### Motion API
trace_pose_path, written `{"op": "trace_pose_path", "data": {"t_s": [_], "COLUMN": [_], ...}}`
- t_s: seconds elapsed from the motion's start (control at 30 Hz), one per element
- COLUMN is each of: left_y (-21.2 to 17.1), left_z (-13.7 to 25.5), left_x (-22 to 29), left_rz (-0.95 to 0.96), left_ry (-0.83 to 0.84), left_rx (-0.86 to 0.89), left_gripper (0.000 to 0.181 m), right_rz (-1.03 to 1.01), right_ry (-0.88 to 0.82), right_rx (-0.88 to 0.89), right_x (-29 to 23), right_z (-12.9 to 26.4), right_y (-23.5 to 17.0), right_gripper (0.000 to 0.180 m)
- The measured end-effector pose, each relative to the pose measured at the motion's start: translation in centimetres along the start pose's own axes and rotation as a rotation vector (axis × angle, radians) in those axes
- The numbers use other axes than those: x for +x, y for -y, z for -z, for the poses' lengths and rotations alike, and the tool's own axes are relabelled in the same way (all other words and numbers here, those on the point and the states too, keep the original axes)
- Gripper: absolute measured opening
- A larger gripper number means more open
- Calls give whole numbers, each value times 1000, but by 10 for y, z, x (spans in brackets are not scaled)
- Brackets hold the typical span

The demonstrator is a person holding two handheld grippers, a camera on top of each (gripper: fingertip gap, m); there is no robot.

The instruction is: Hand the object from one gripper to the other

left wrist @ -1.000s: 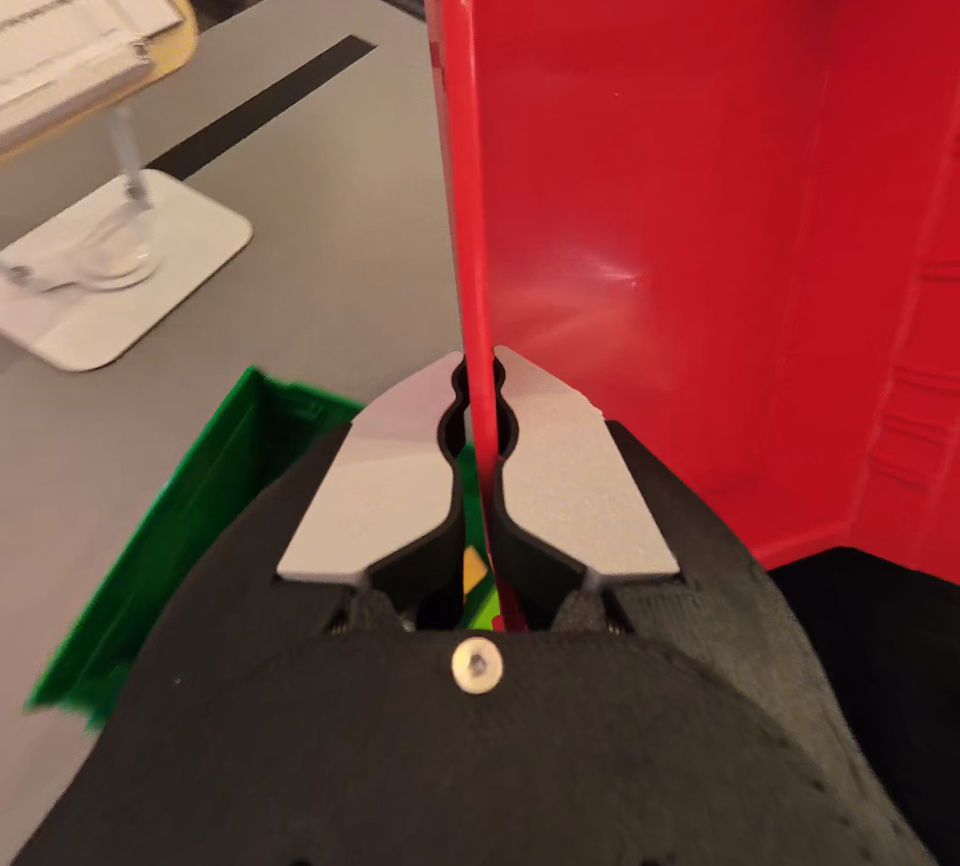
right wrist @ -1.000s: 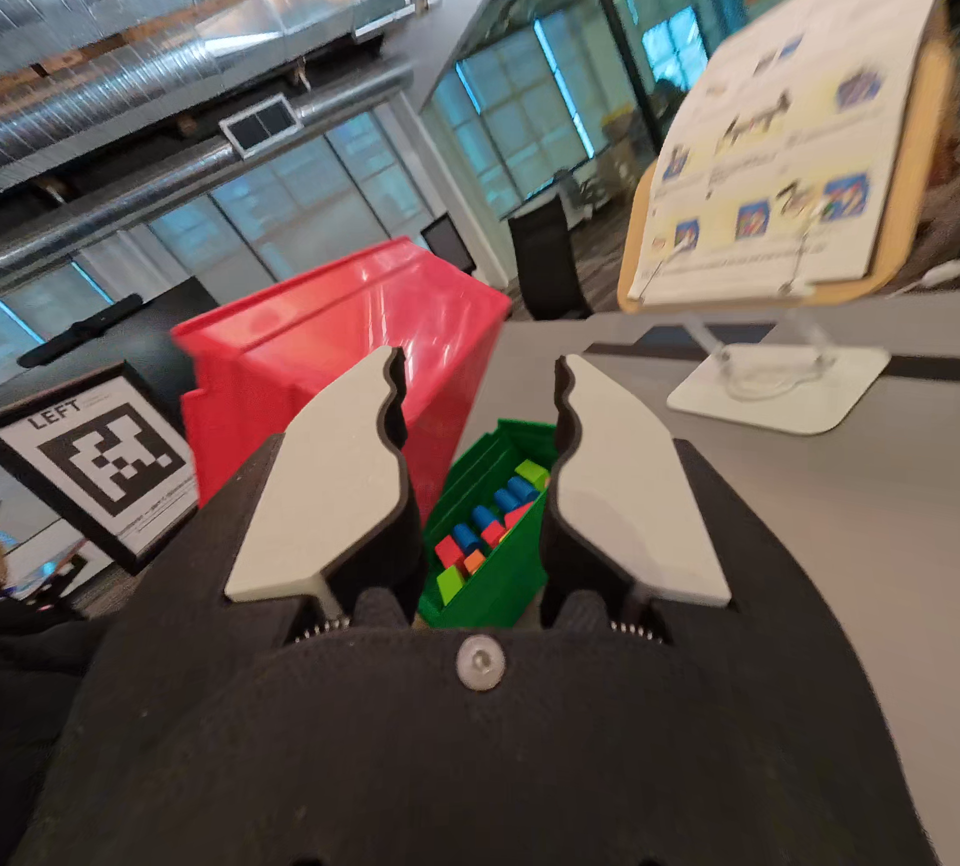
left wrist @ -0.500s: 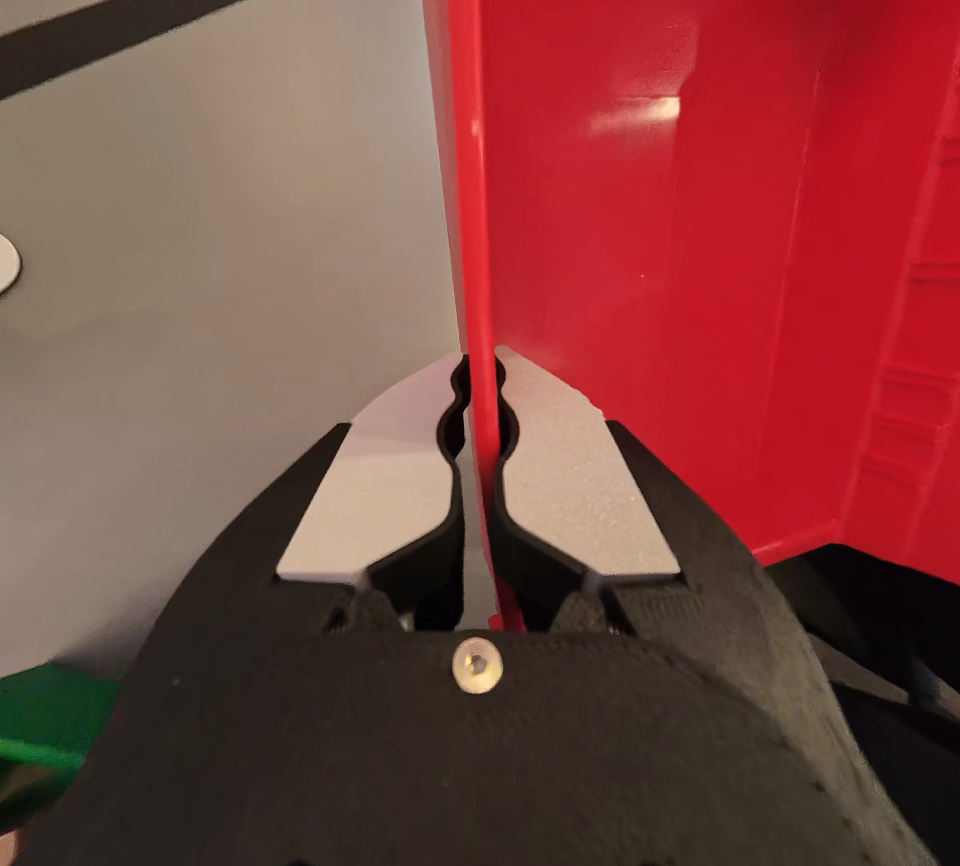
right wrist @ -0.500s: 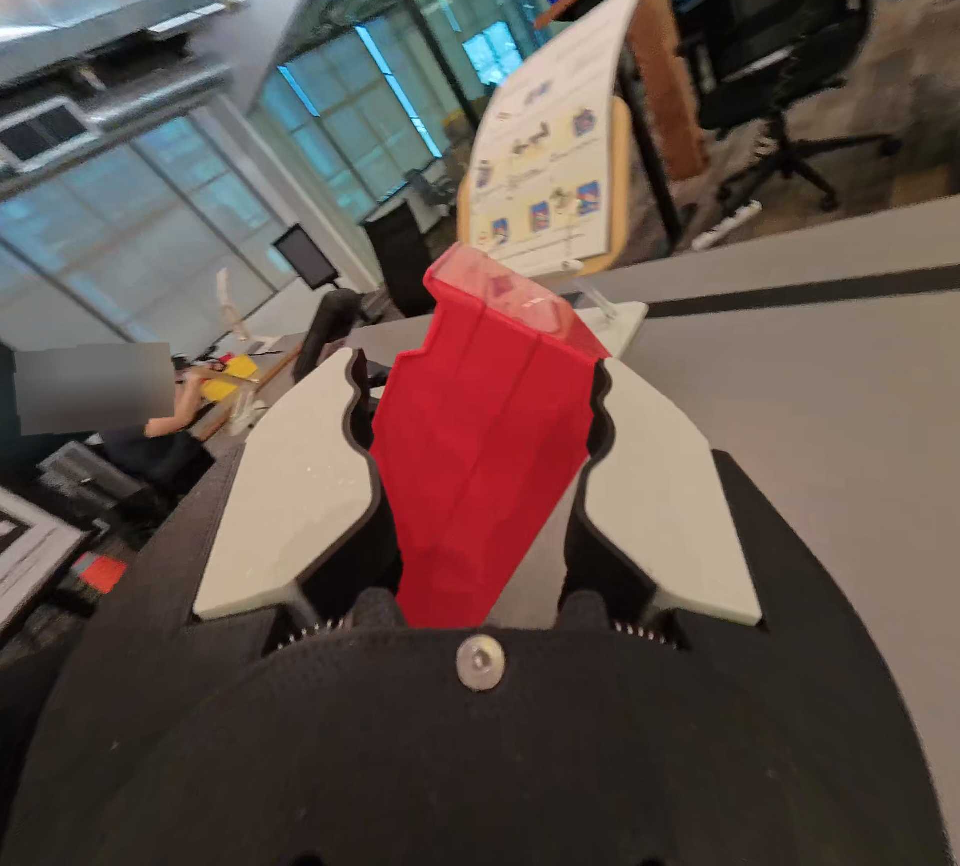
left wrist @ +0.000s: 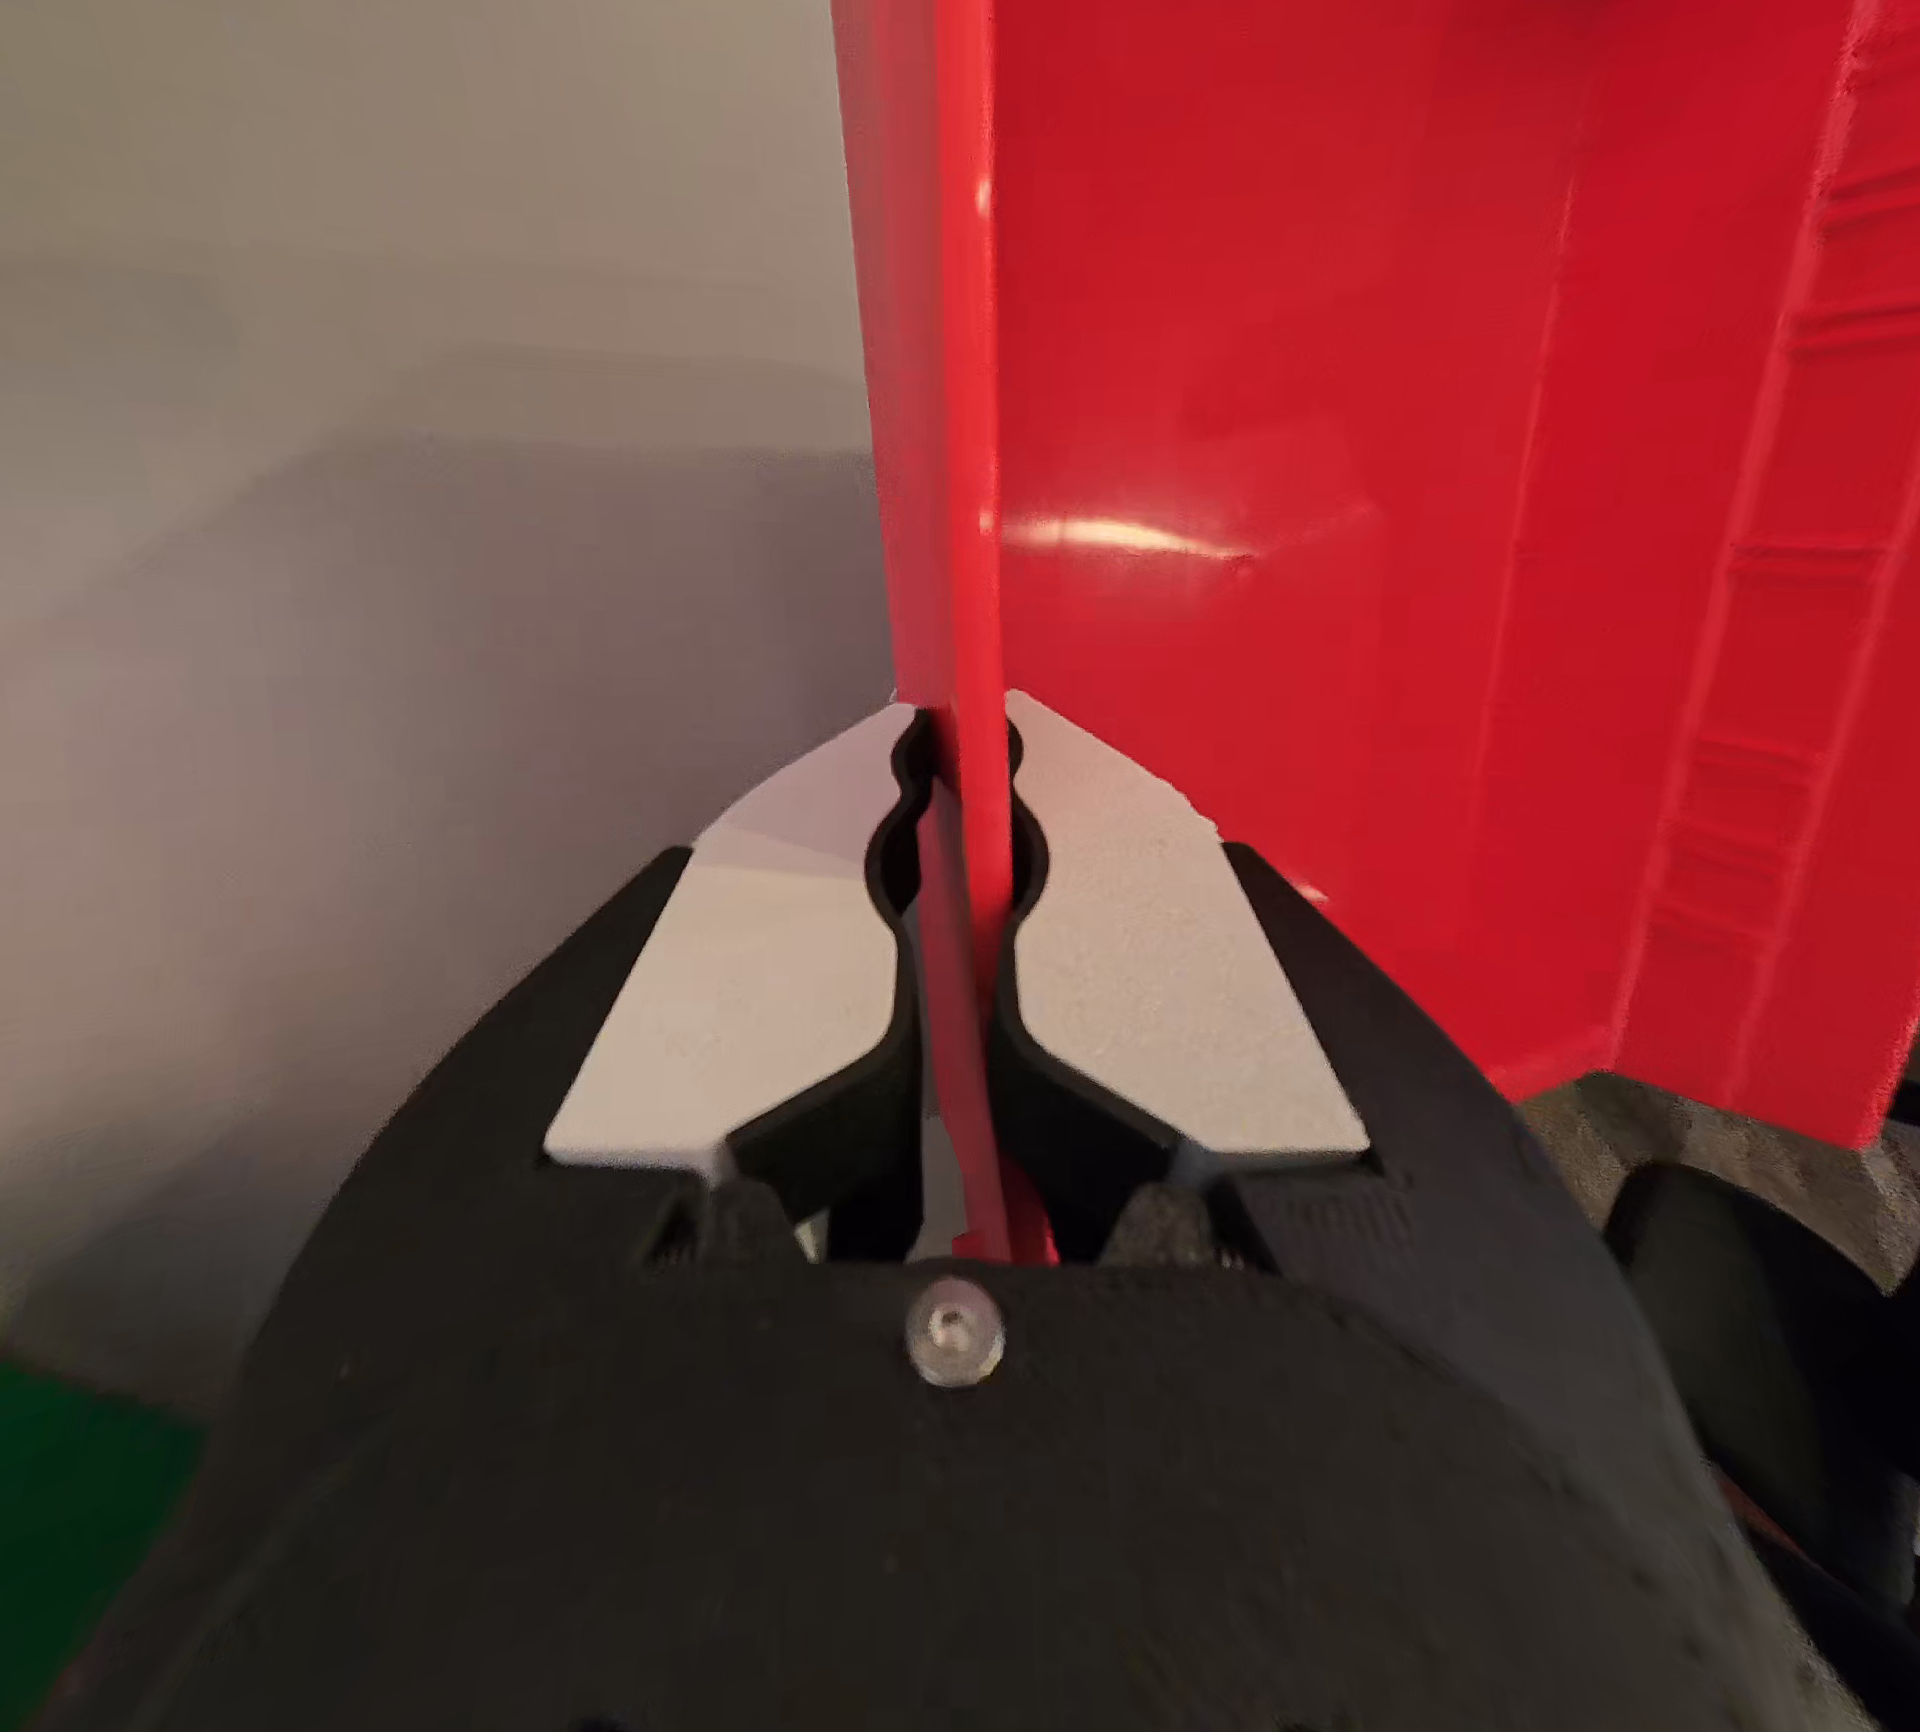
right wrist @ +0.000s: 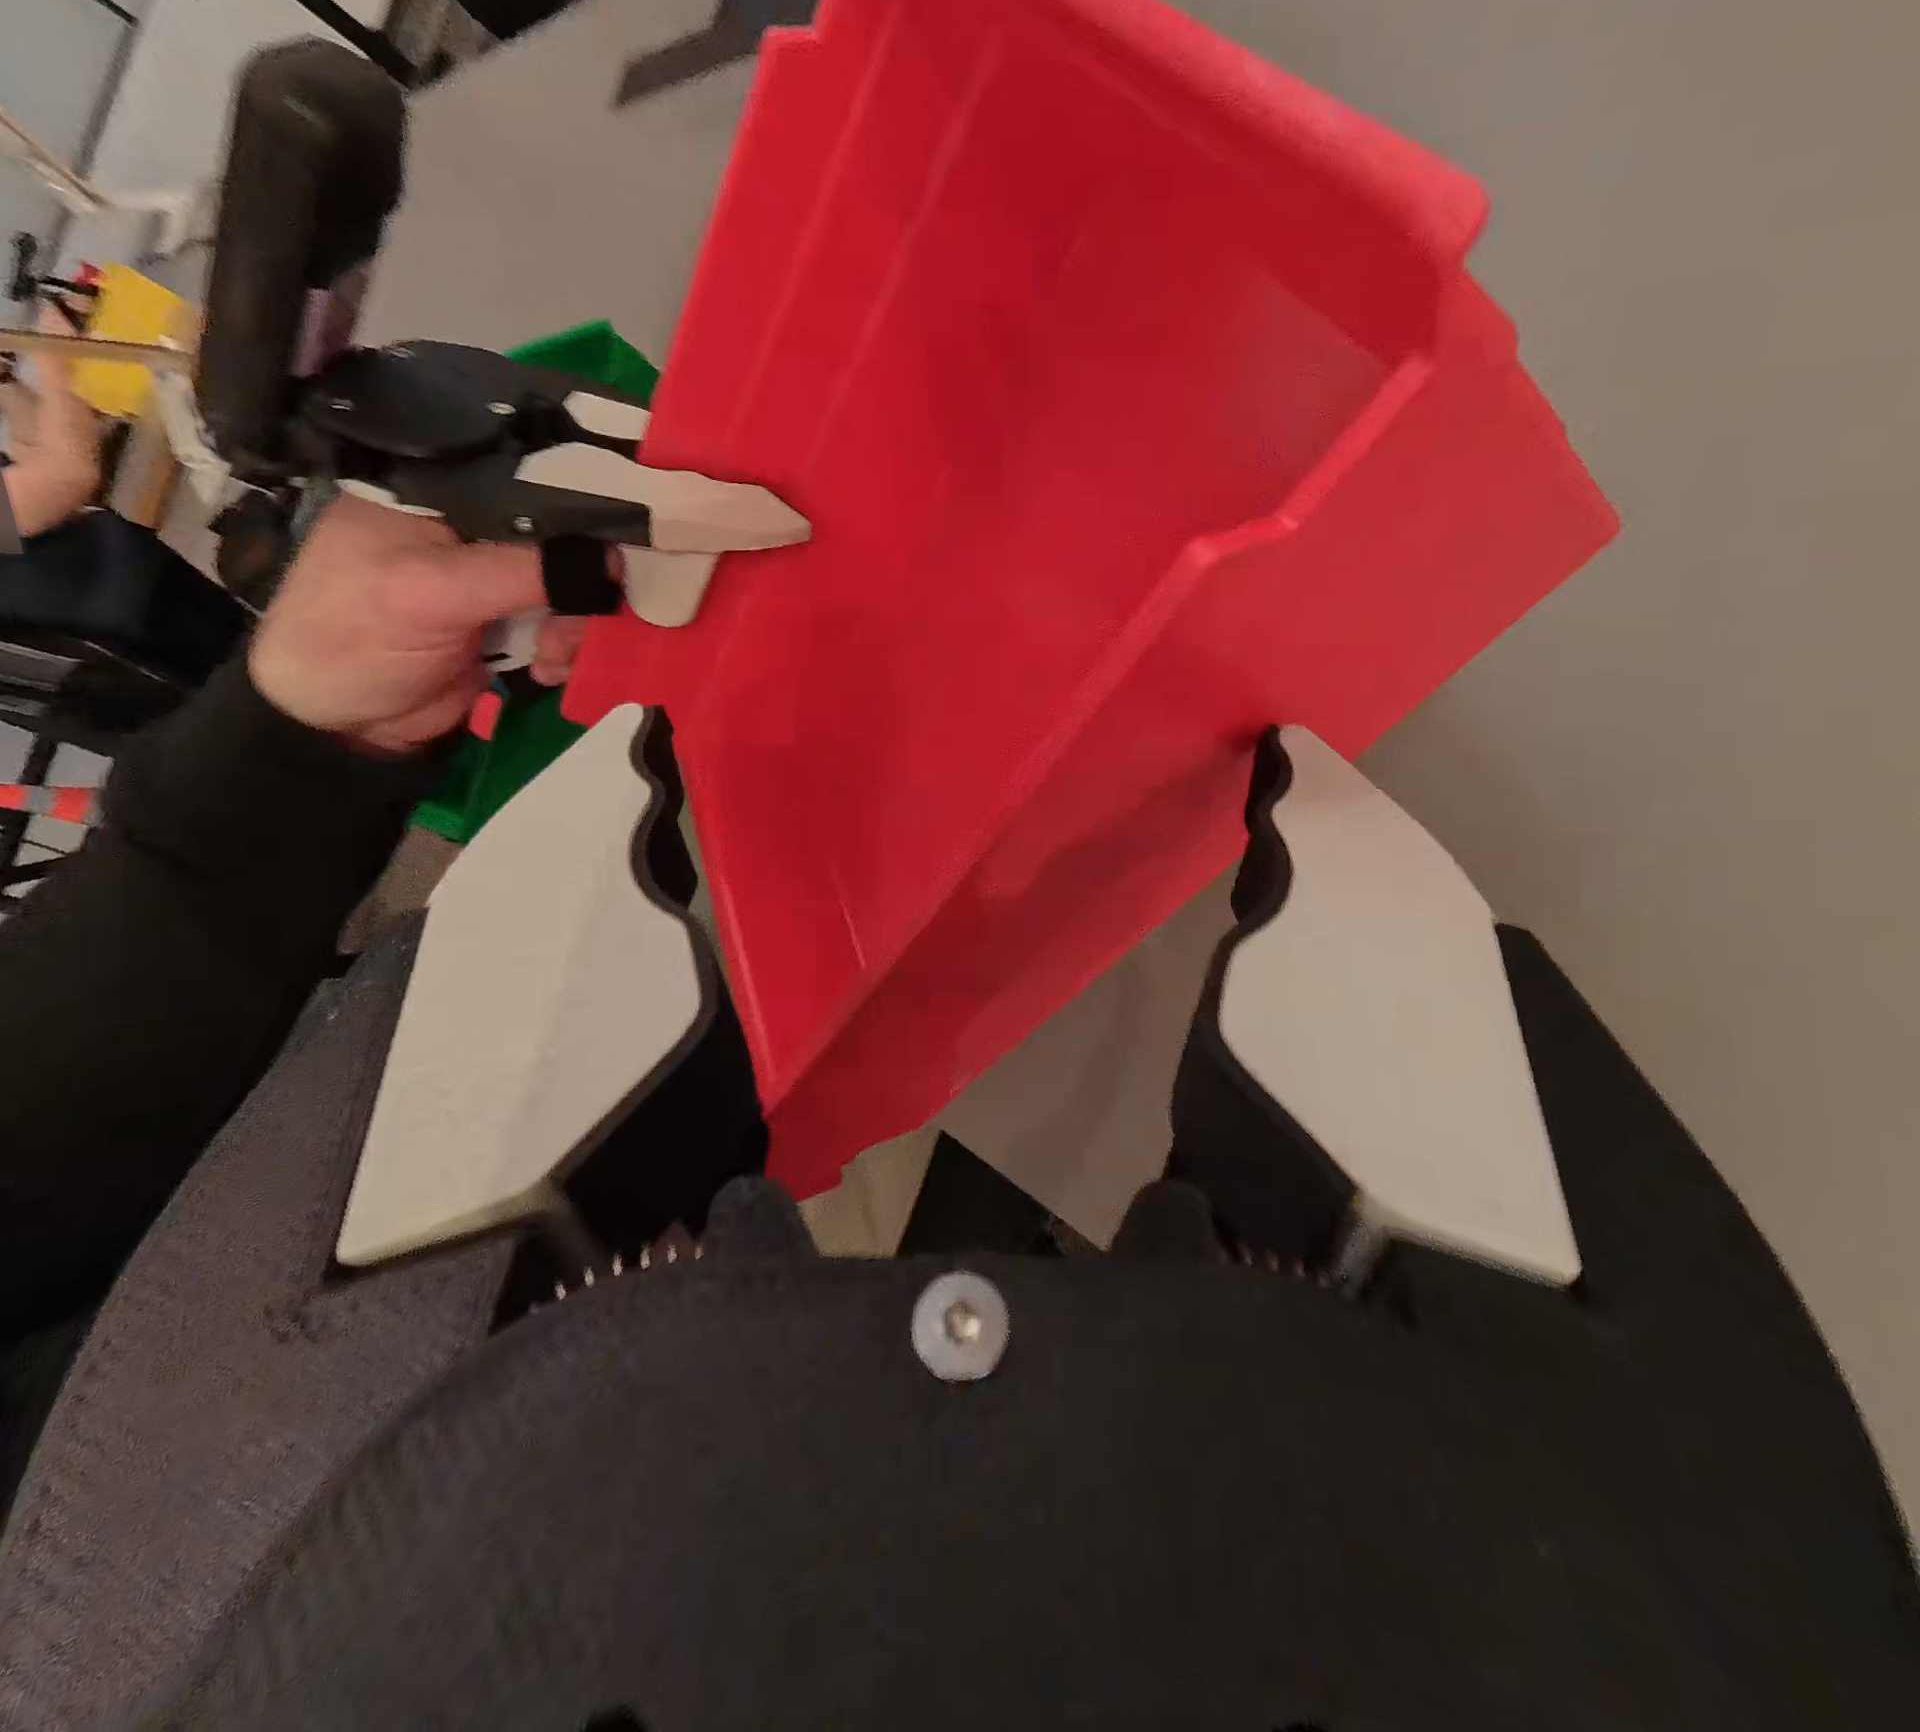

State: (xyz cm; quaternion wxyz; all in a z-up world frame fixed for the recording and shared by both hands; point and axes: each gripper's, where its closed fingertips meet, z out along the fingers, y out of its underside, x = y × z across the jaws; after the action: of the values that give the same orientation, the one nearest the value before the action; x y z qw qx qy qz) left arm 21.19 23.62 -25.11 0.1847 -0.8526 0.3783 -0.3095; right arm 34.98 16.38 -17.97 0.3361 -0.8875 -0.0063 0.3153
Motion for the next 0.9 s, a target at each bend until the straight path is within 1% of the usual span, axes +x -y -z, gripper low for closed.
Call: {"op": "trace_pose_path", "data": {"t_s": [0.07,0.17,0.23,0.3,0.37,0.4,0.43,0.5,0.6,0.7,0.77,0.87,0.9], "left_y": [-9,-25,-34,-45,-62,-71,-76,-88,-109,-123,-131,-151,-157], "left_z": [-6,-12,-14,-16,-17,-17,-15,-9,1,8,13,24,28], "left_x": [-5,-11,-12,-13,-2,3,8,18,34,39,43,49,52], "left_rz": [23,38,57,68,73,53,18,-36,-107,-142,-138,-189,-213], "left_ry": [11,47,36,33,-25,-40,-37,-37,-56,-51,-64,-43,-42], "left_rx": [-39,-106,-143,-179,-273,-324,-347,-436,-543,-572,-588,-662,-683], "left_gripper": [12,16,18,20,29,37,42,51,64,70,70,72,73], "right_rz": [-25,-41,-31,-22,-25,-14,0,-10,18,27,46,79,88], "right_ry": [-49,-65,-63,-69,-80,-95,-104,-81,-81,-67,-57,-30,-39], "right_rx": [-67,-165,-182,-186,-212,-221,-214,-219,-258,-291,-326,-375,-389], "right_x": [17,31,36,40,44,47,47,41,38,31,25,15,15], "right_z": [-18,-44,-57,-67,-79,-83,-85,-88,-90,-92,-94,-98,-99], "right_y": [-13,-32,-37,-38,-44,-46,-45,-45,-50,-55,-61,-68,-70], "right_gripper": [100,108,114,114,121,122,118,121,113,110,109,108,104]}}
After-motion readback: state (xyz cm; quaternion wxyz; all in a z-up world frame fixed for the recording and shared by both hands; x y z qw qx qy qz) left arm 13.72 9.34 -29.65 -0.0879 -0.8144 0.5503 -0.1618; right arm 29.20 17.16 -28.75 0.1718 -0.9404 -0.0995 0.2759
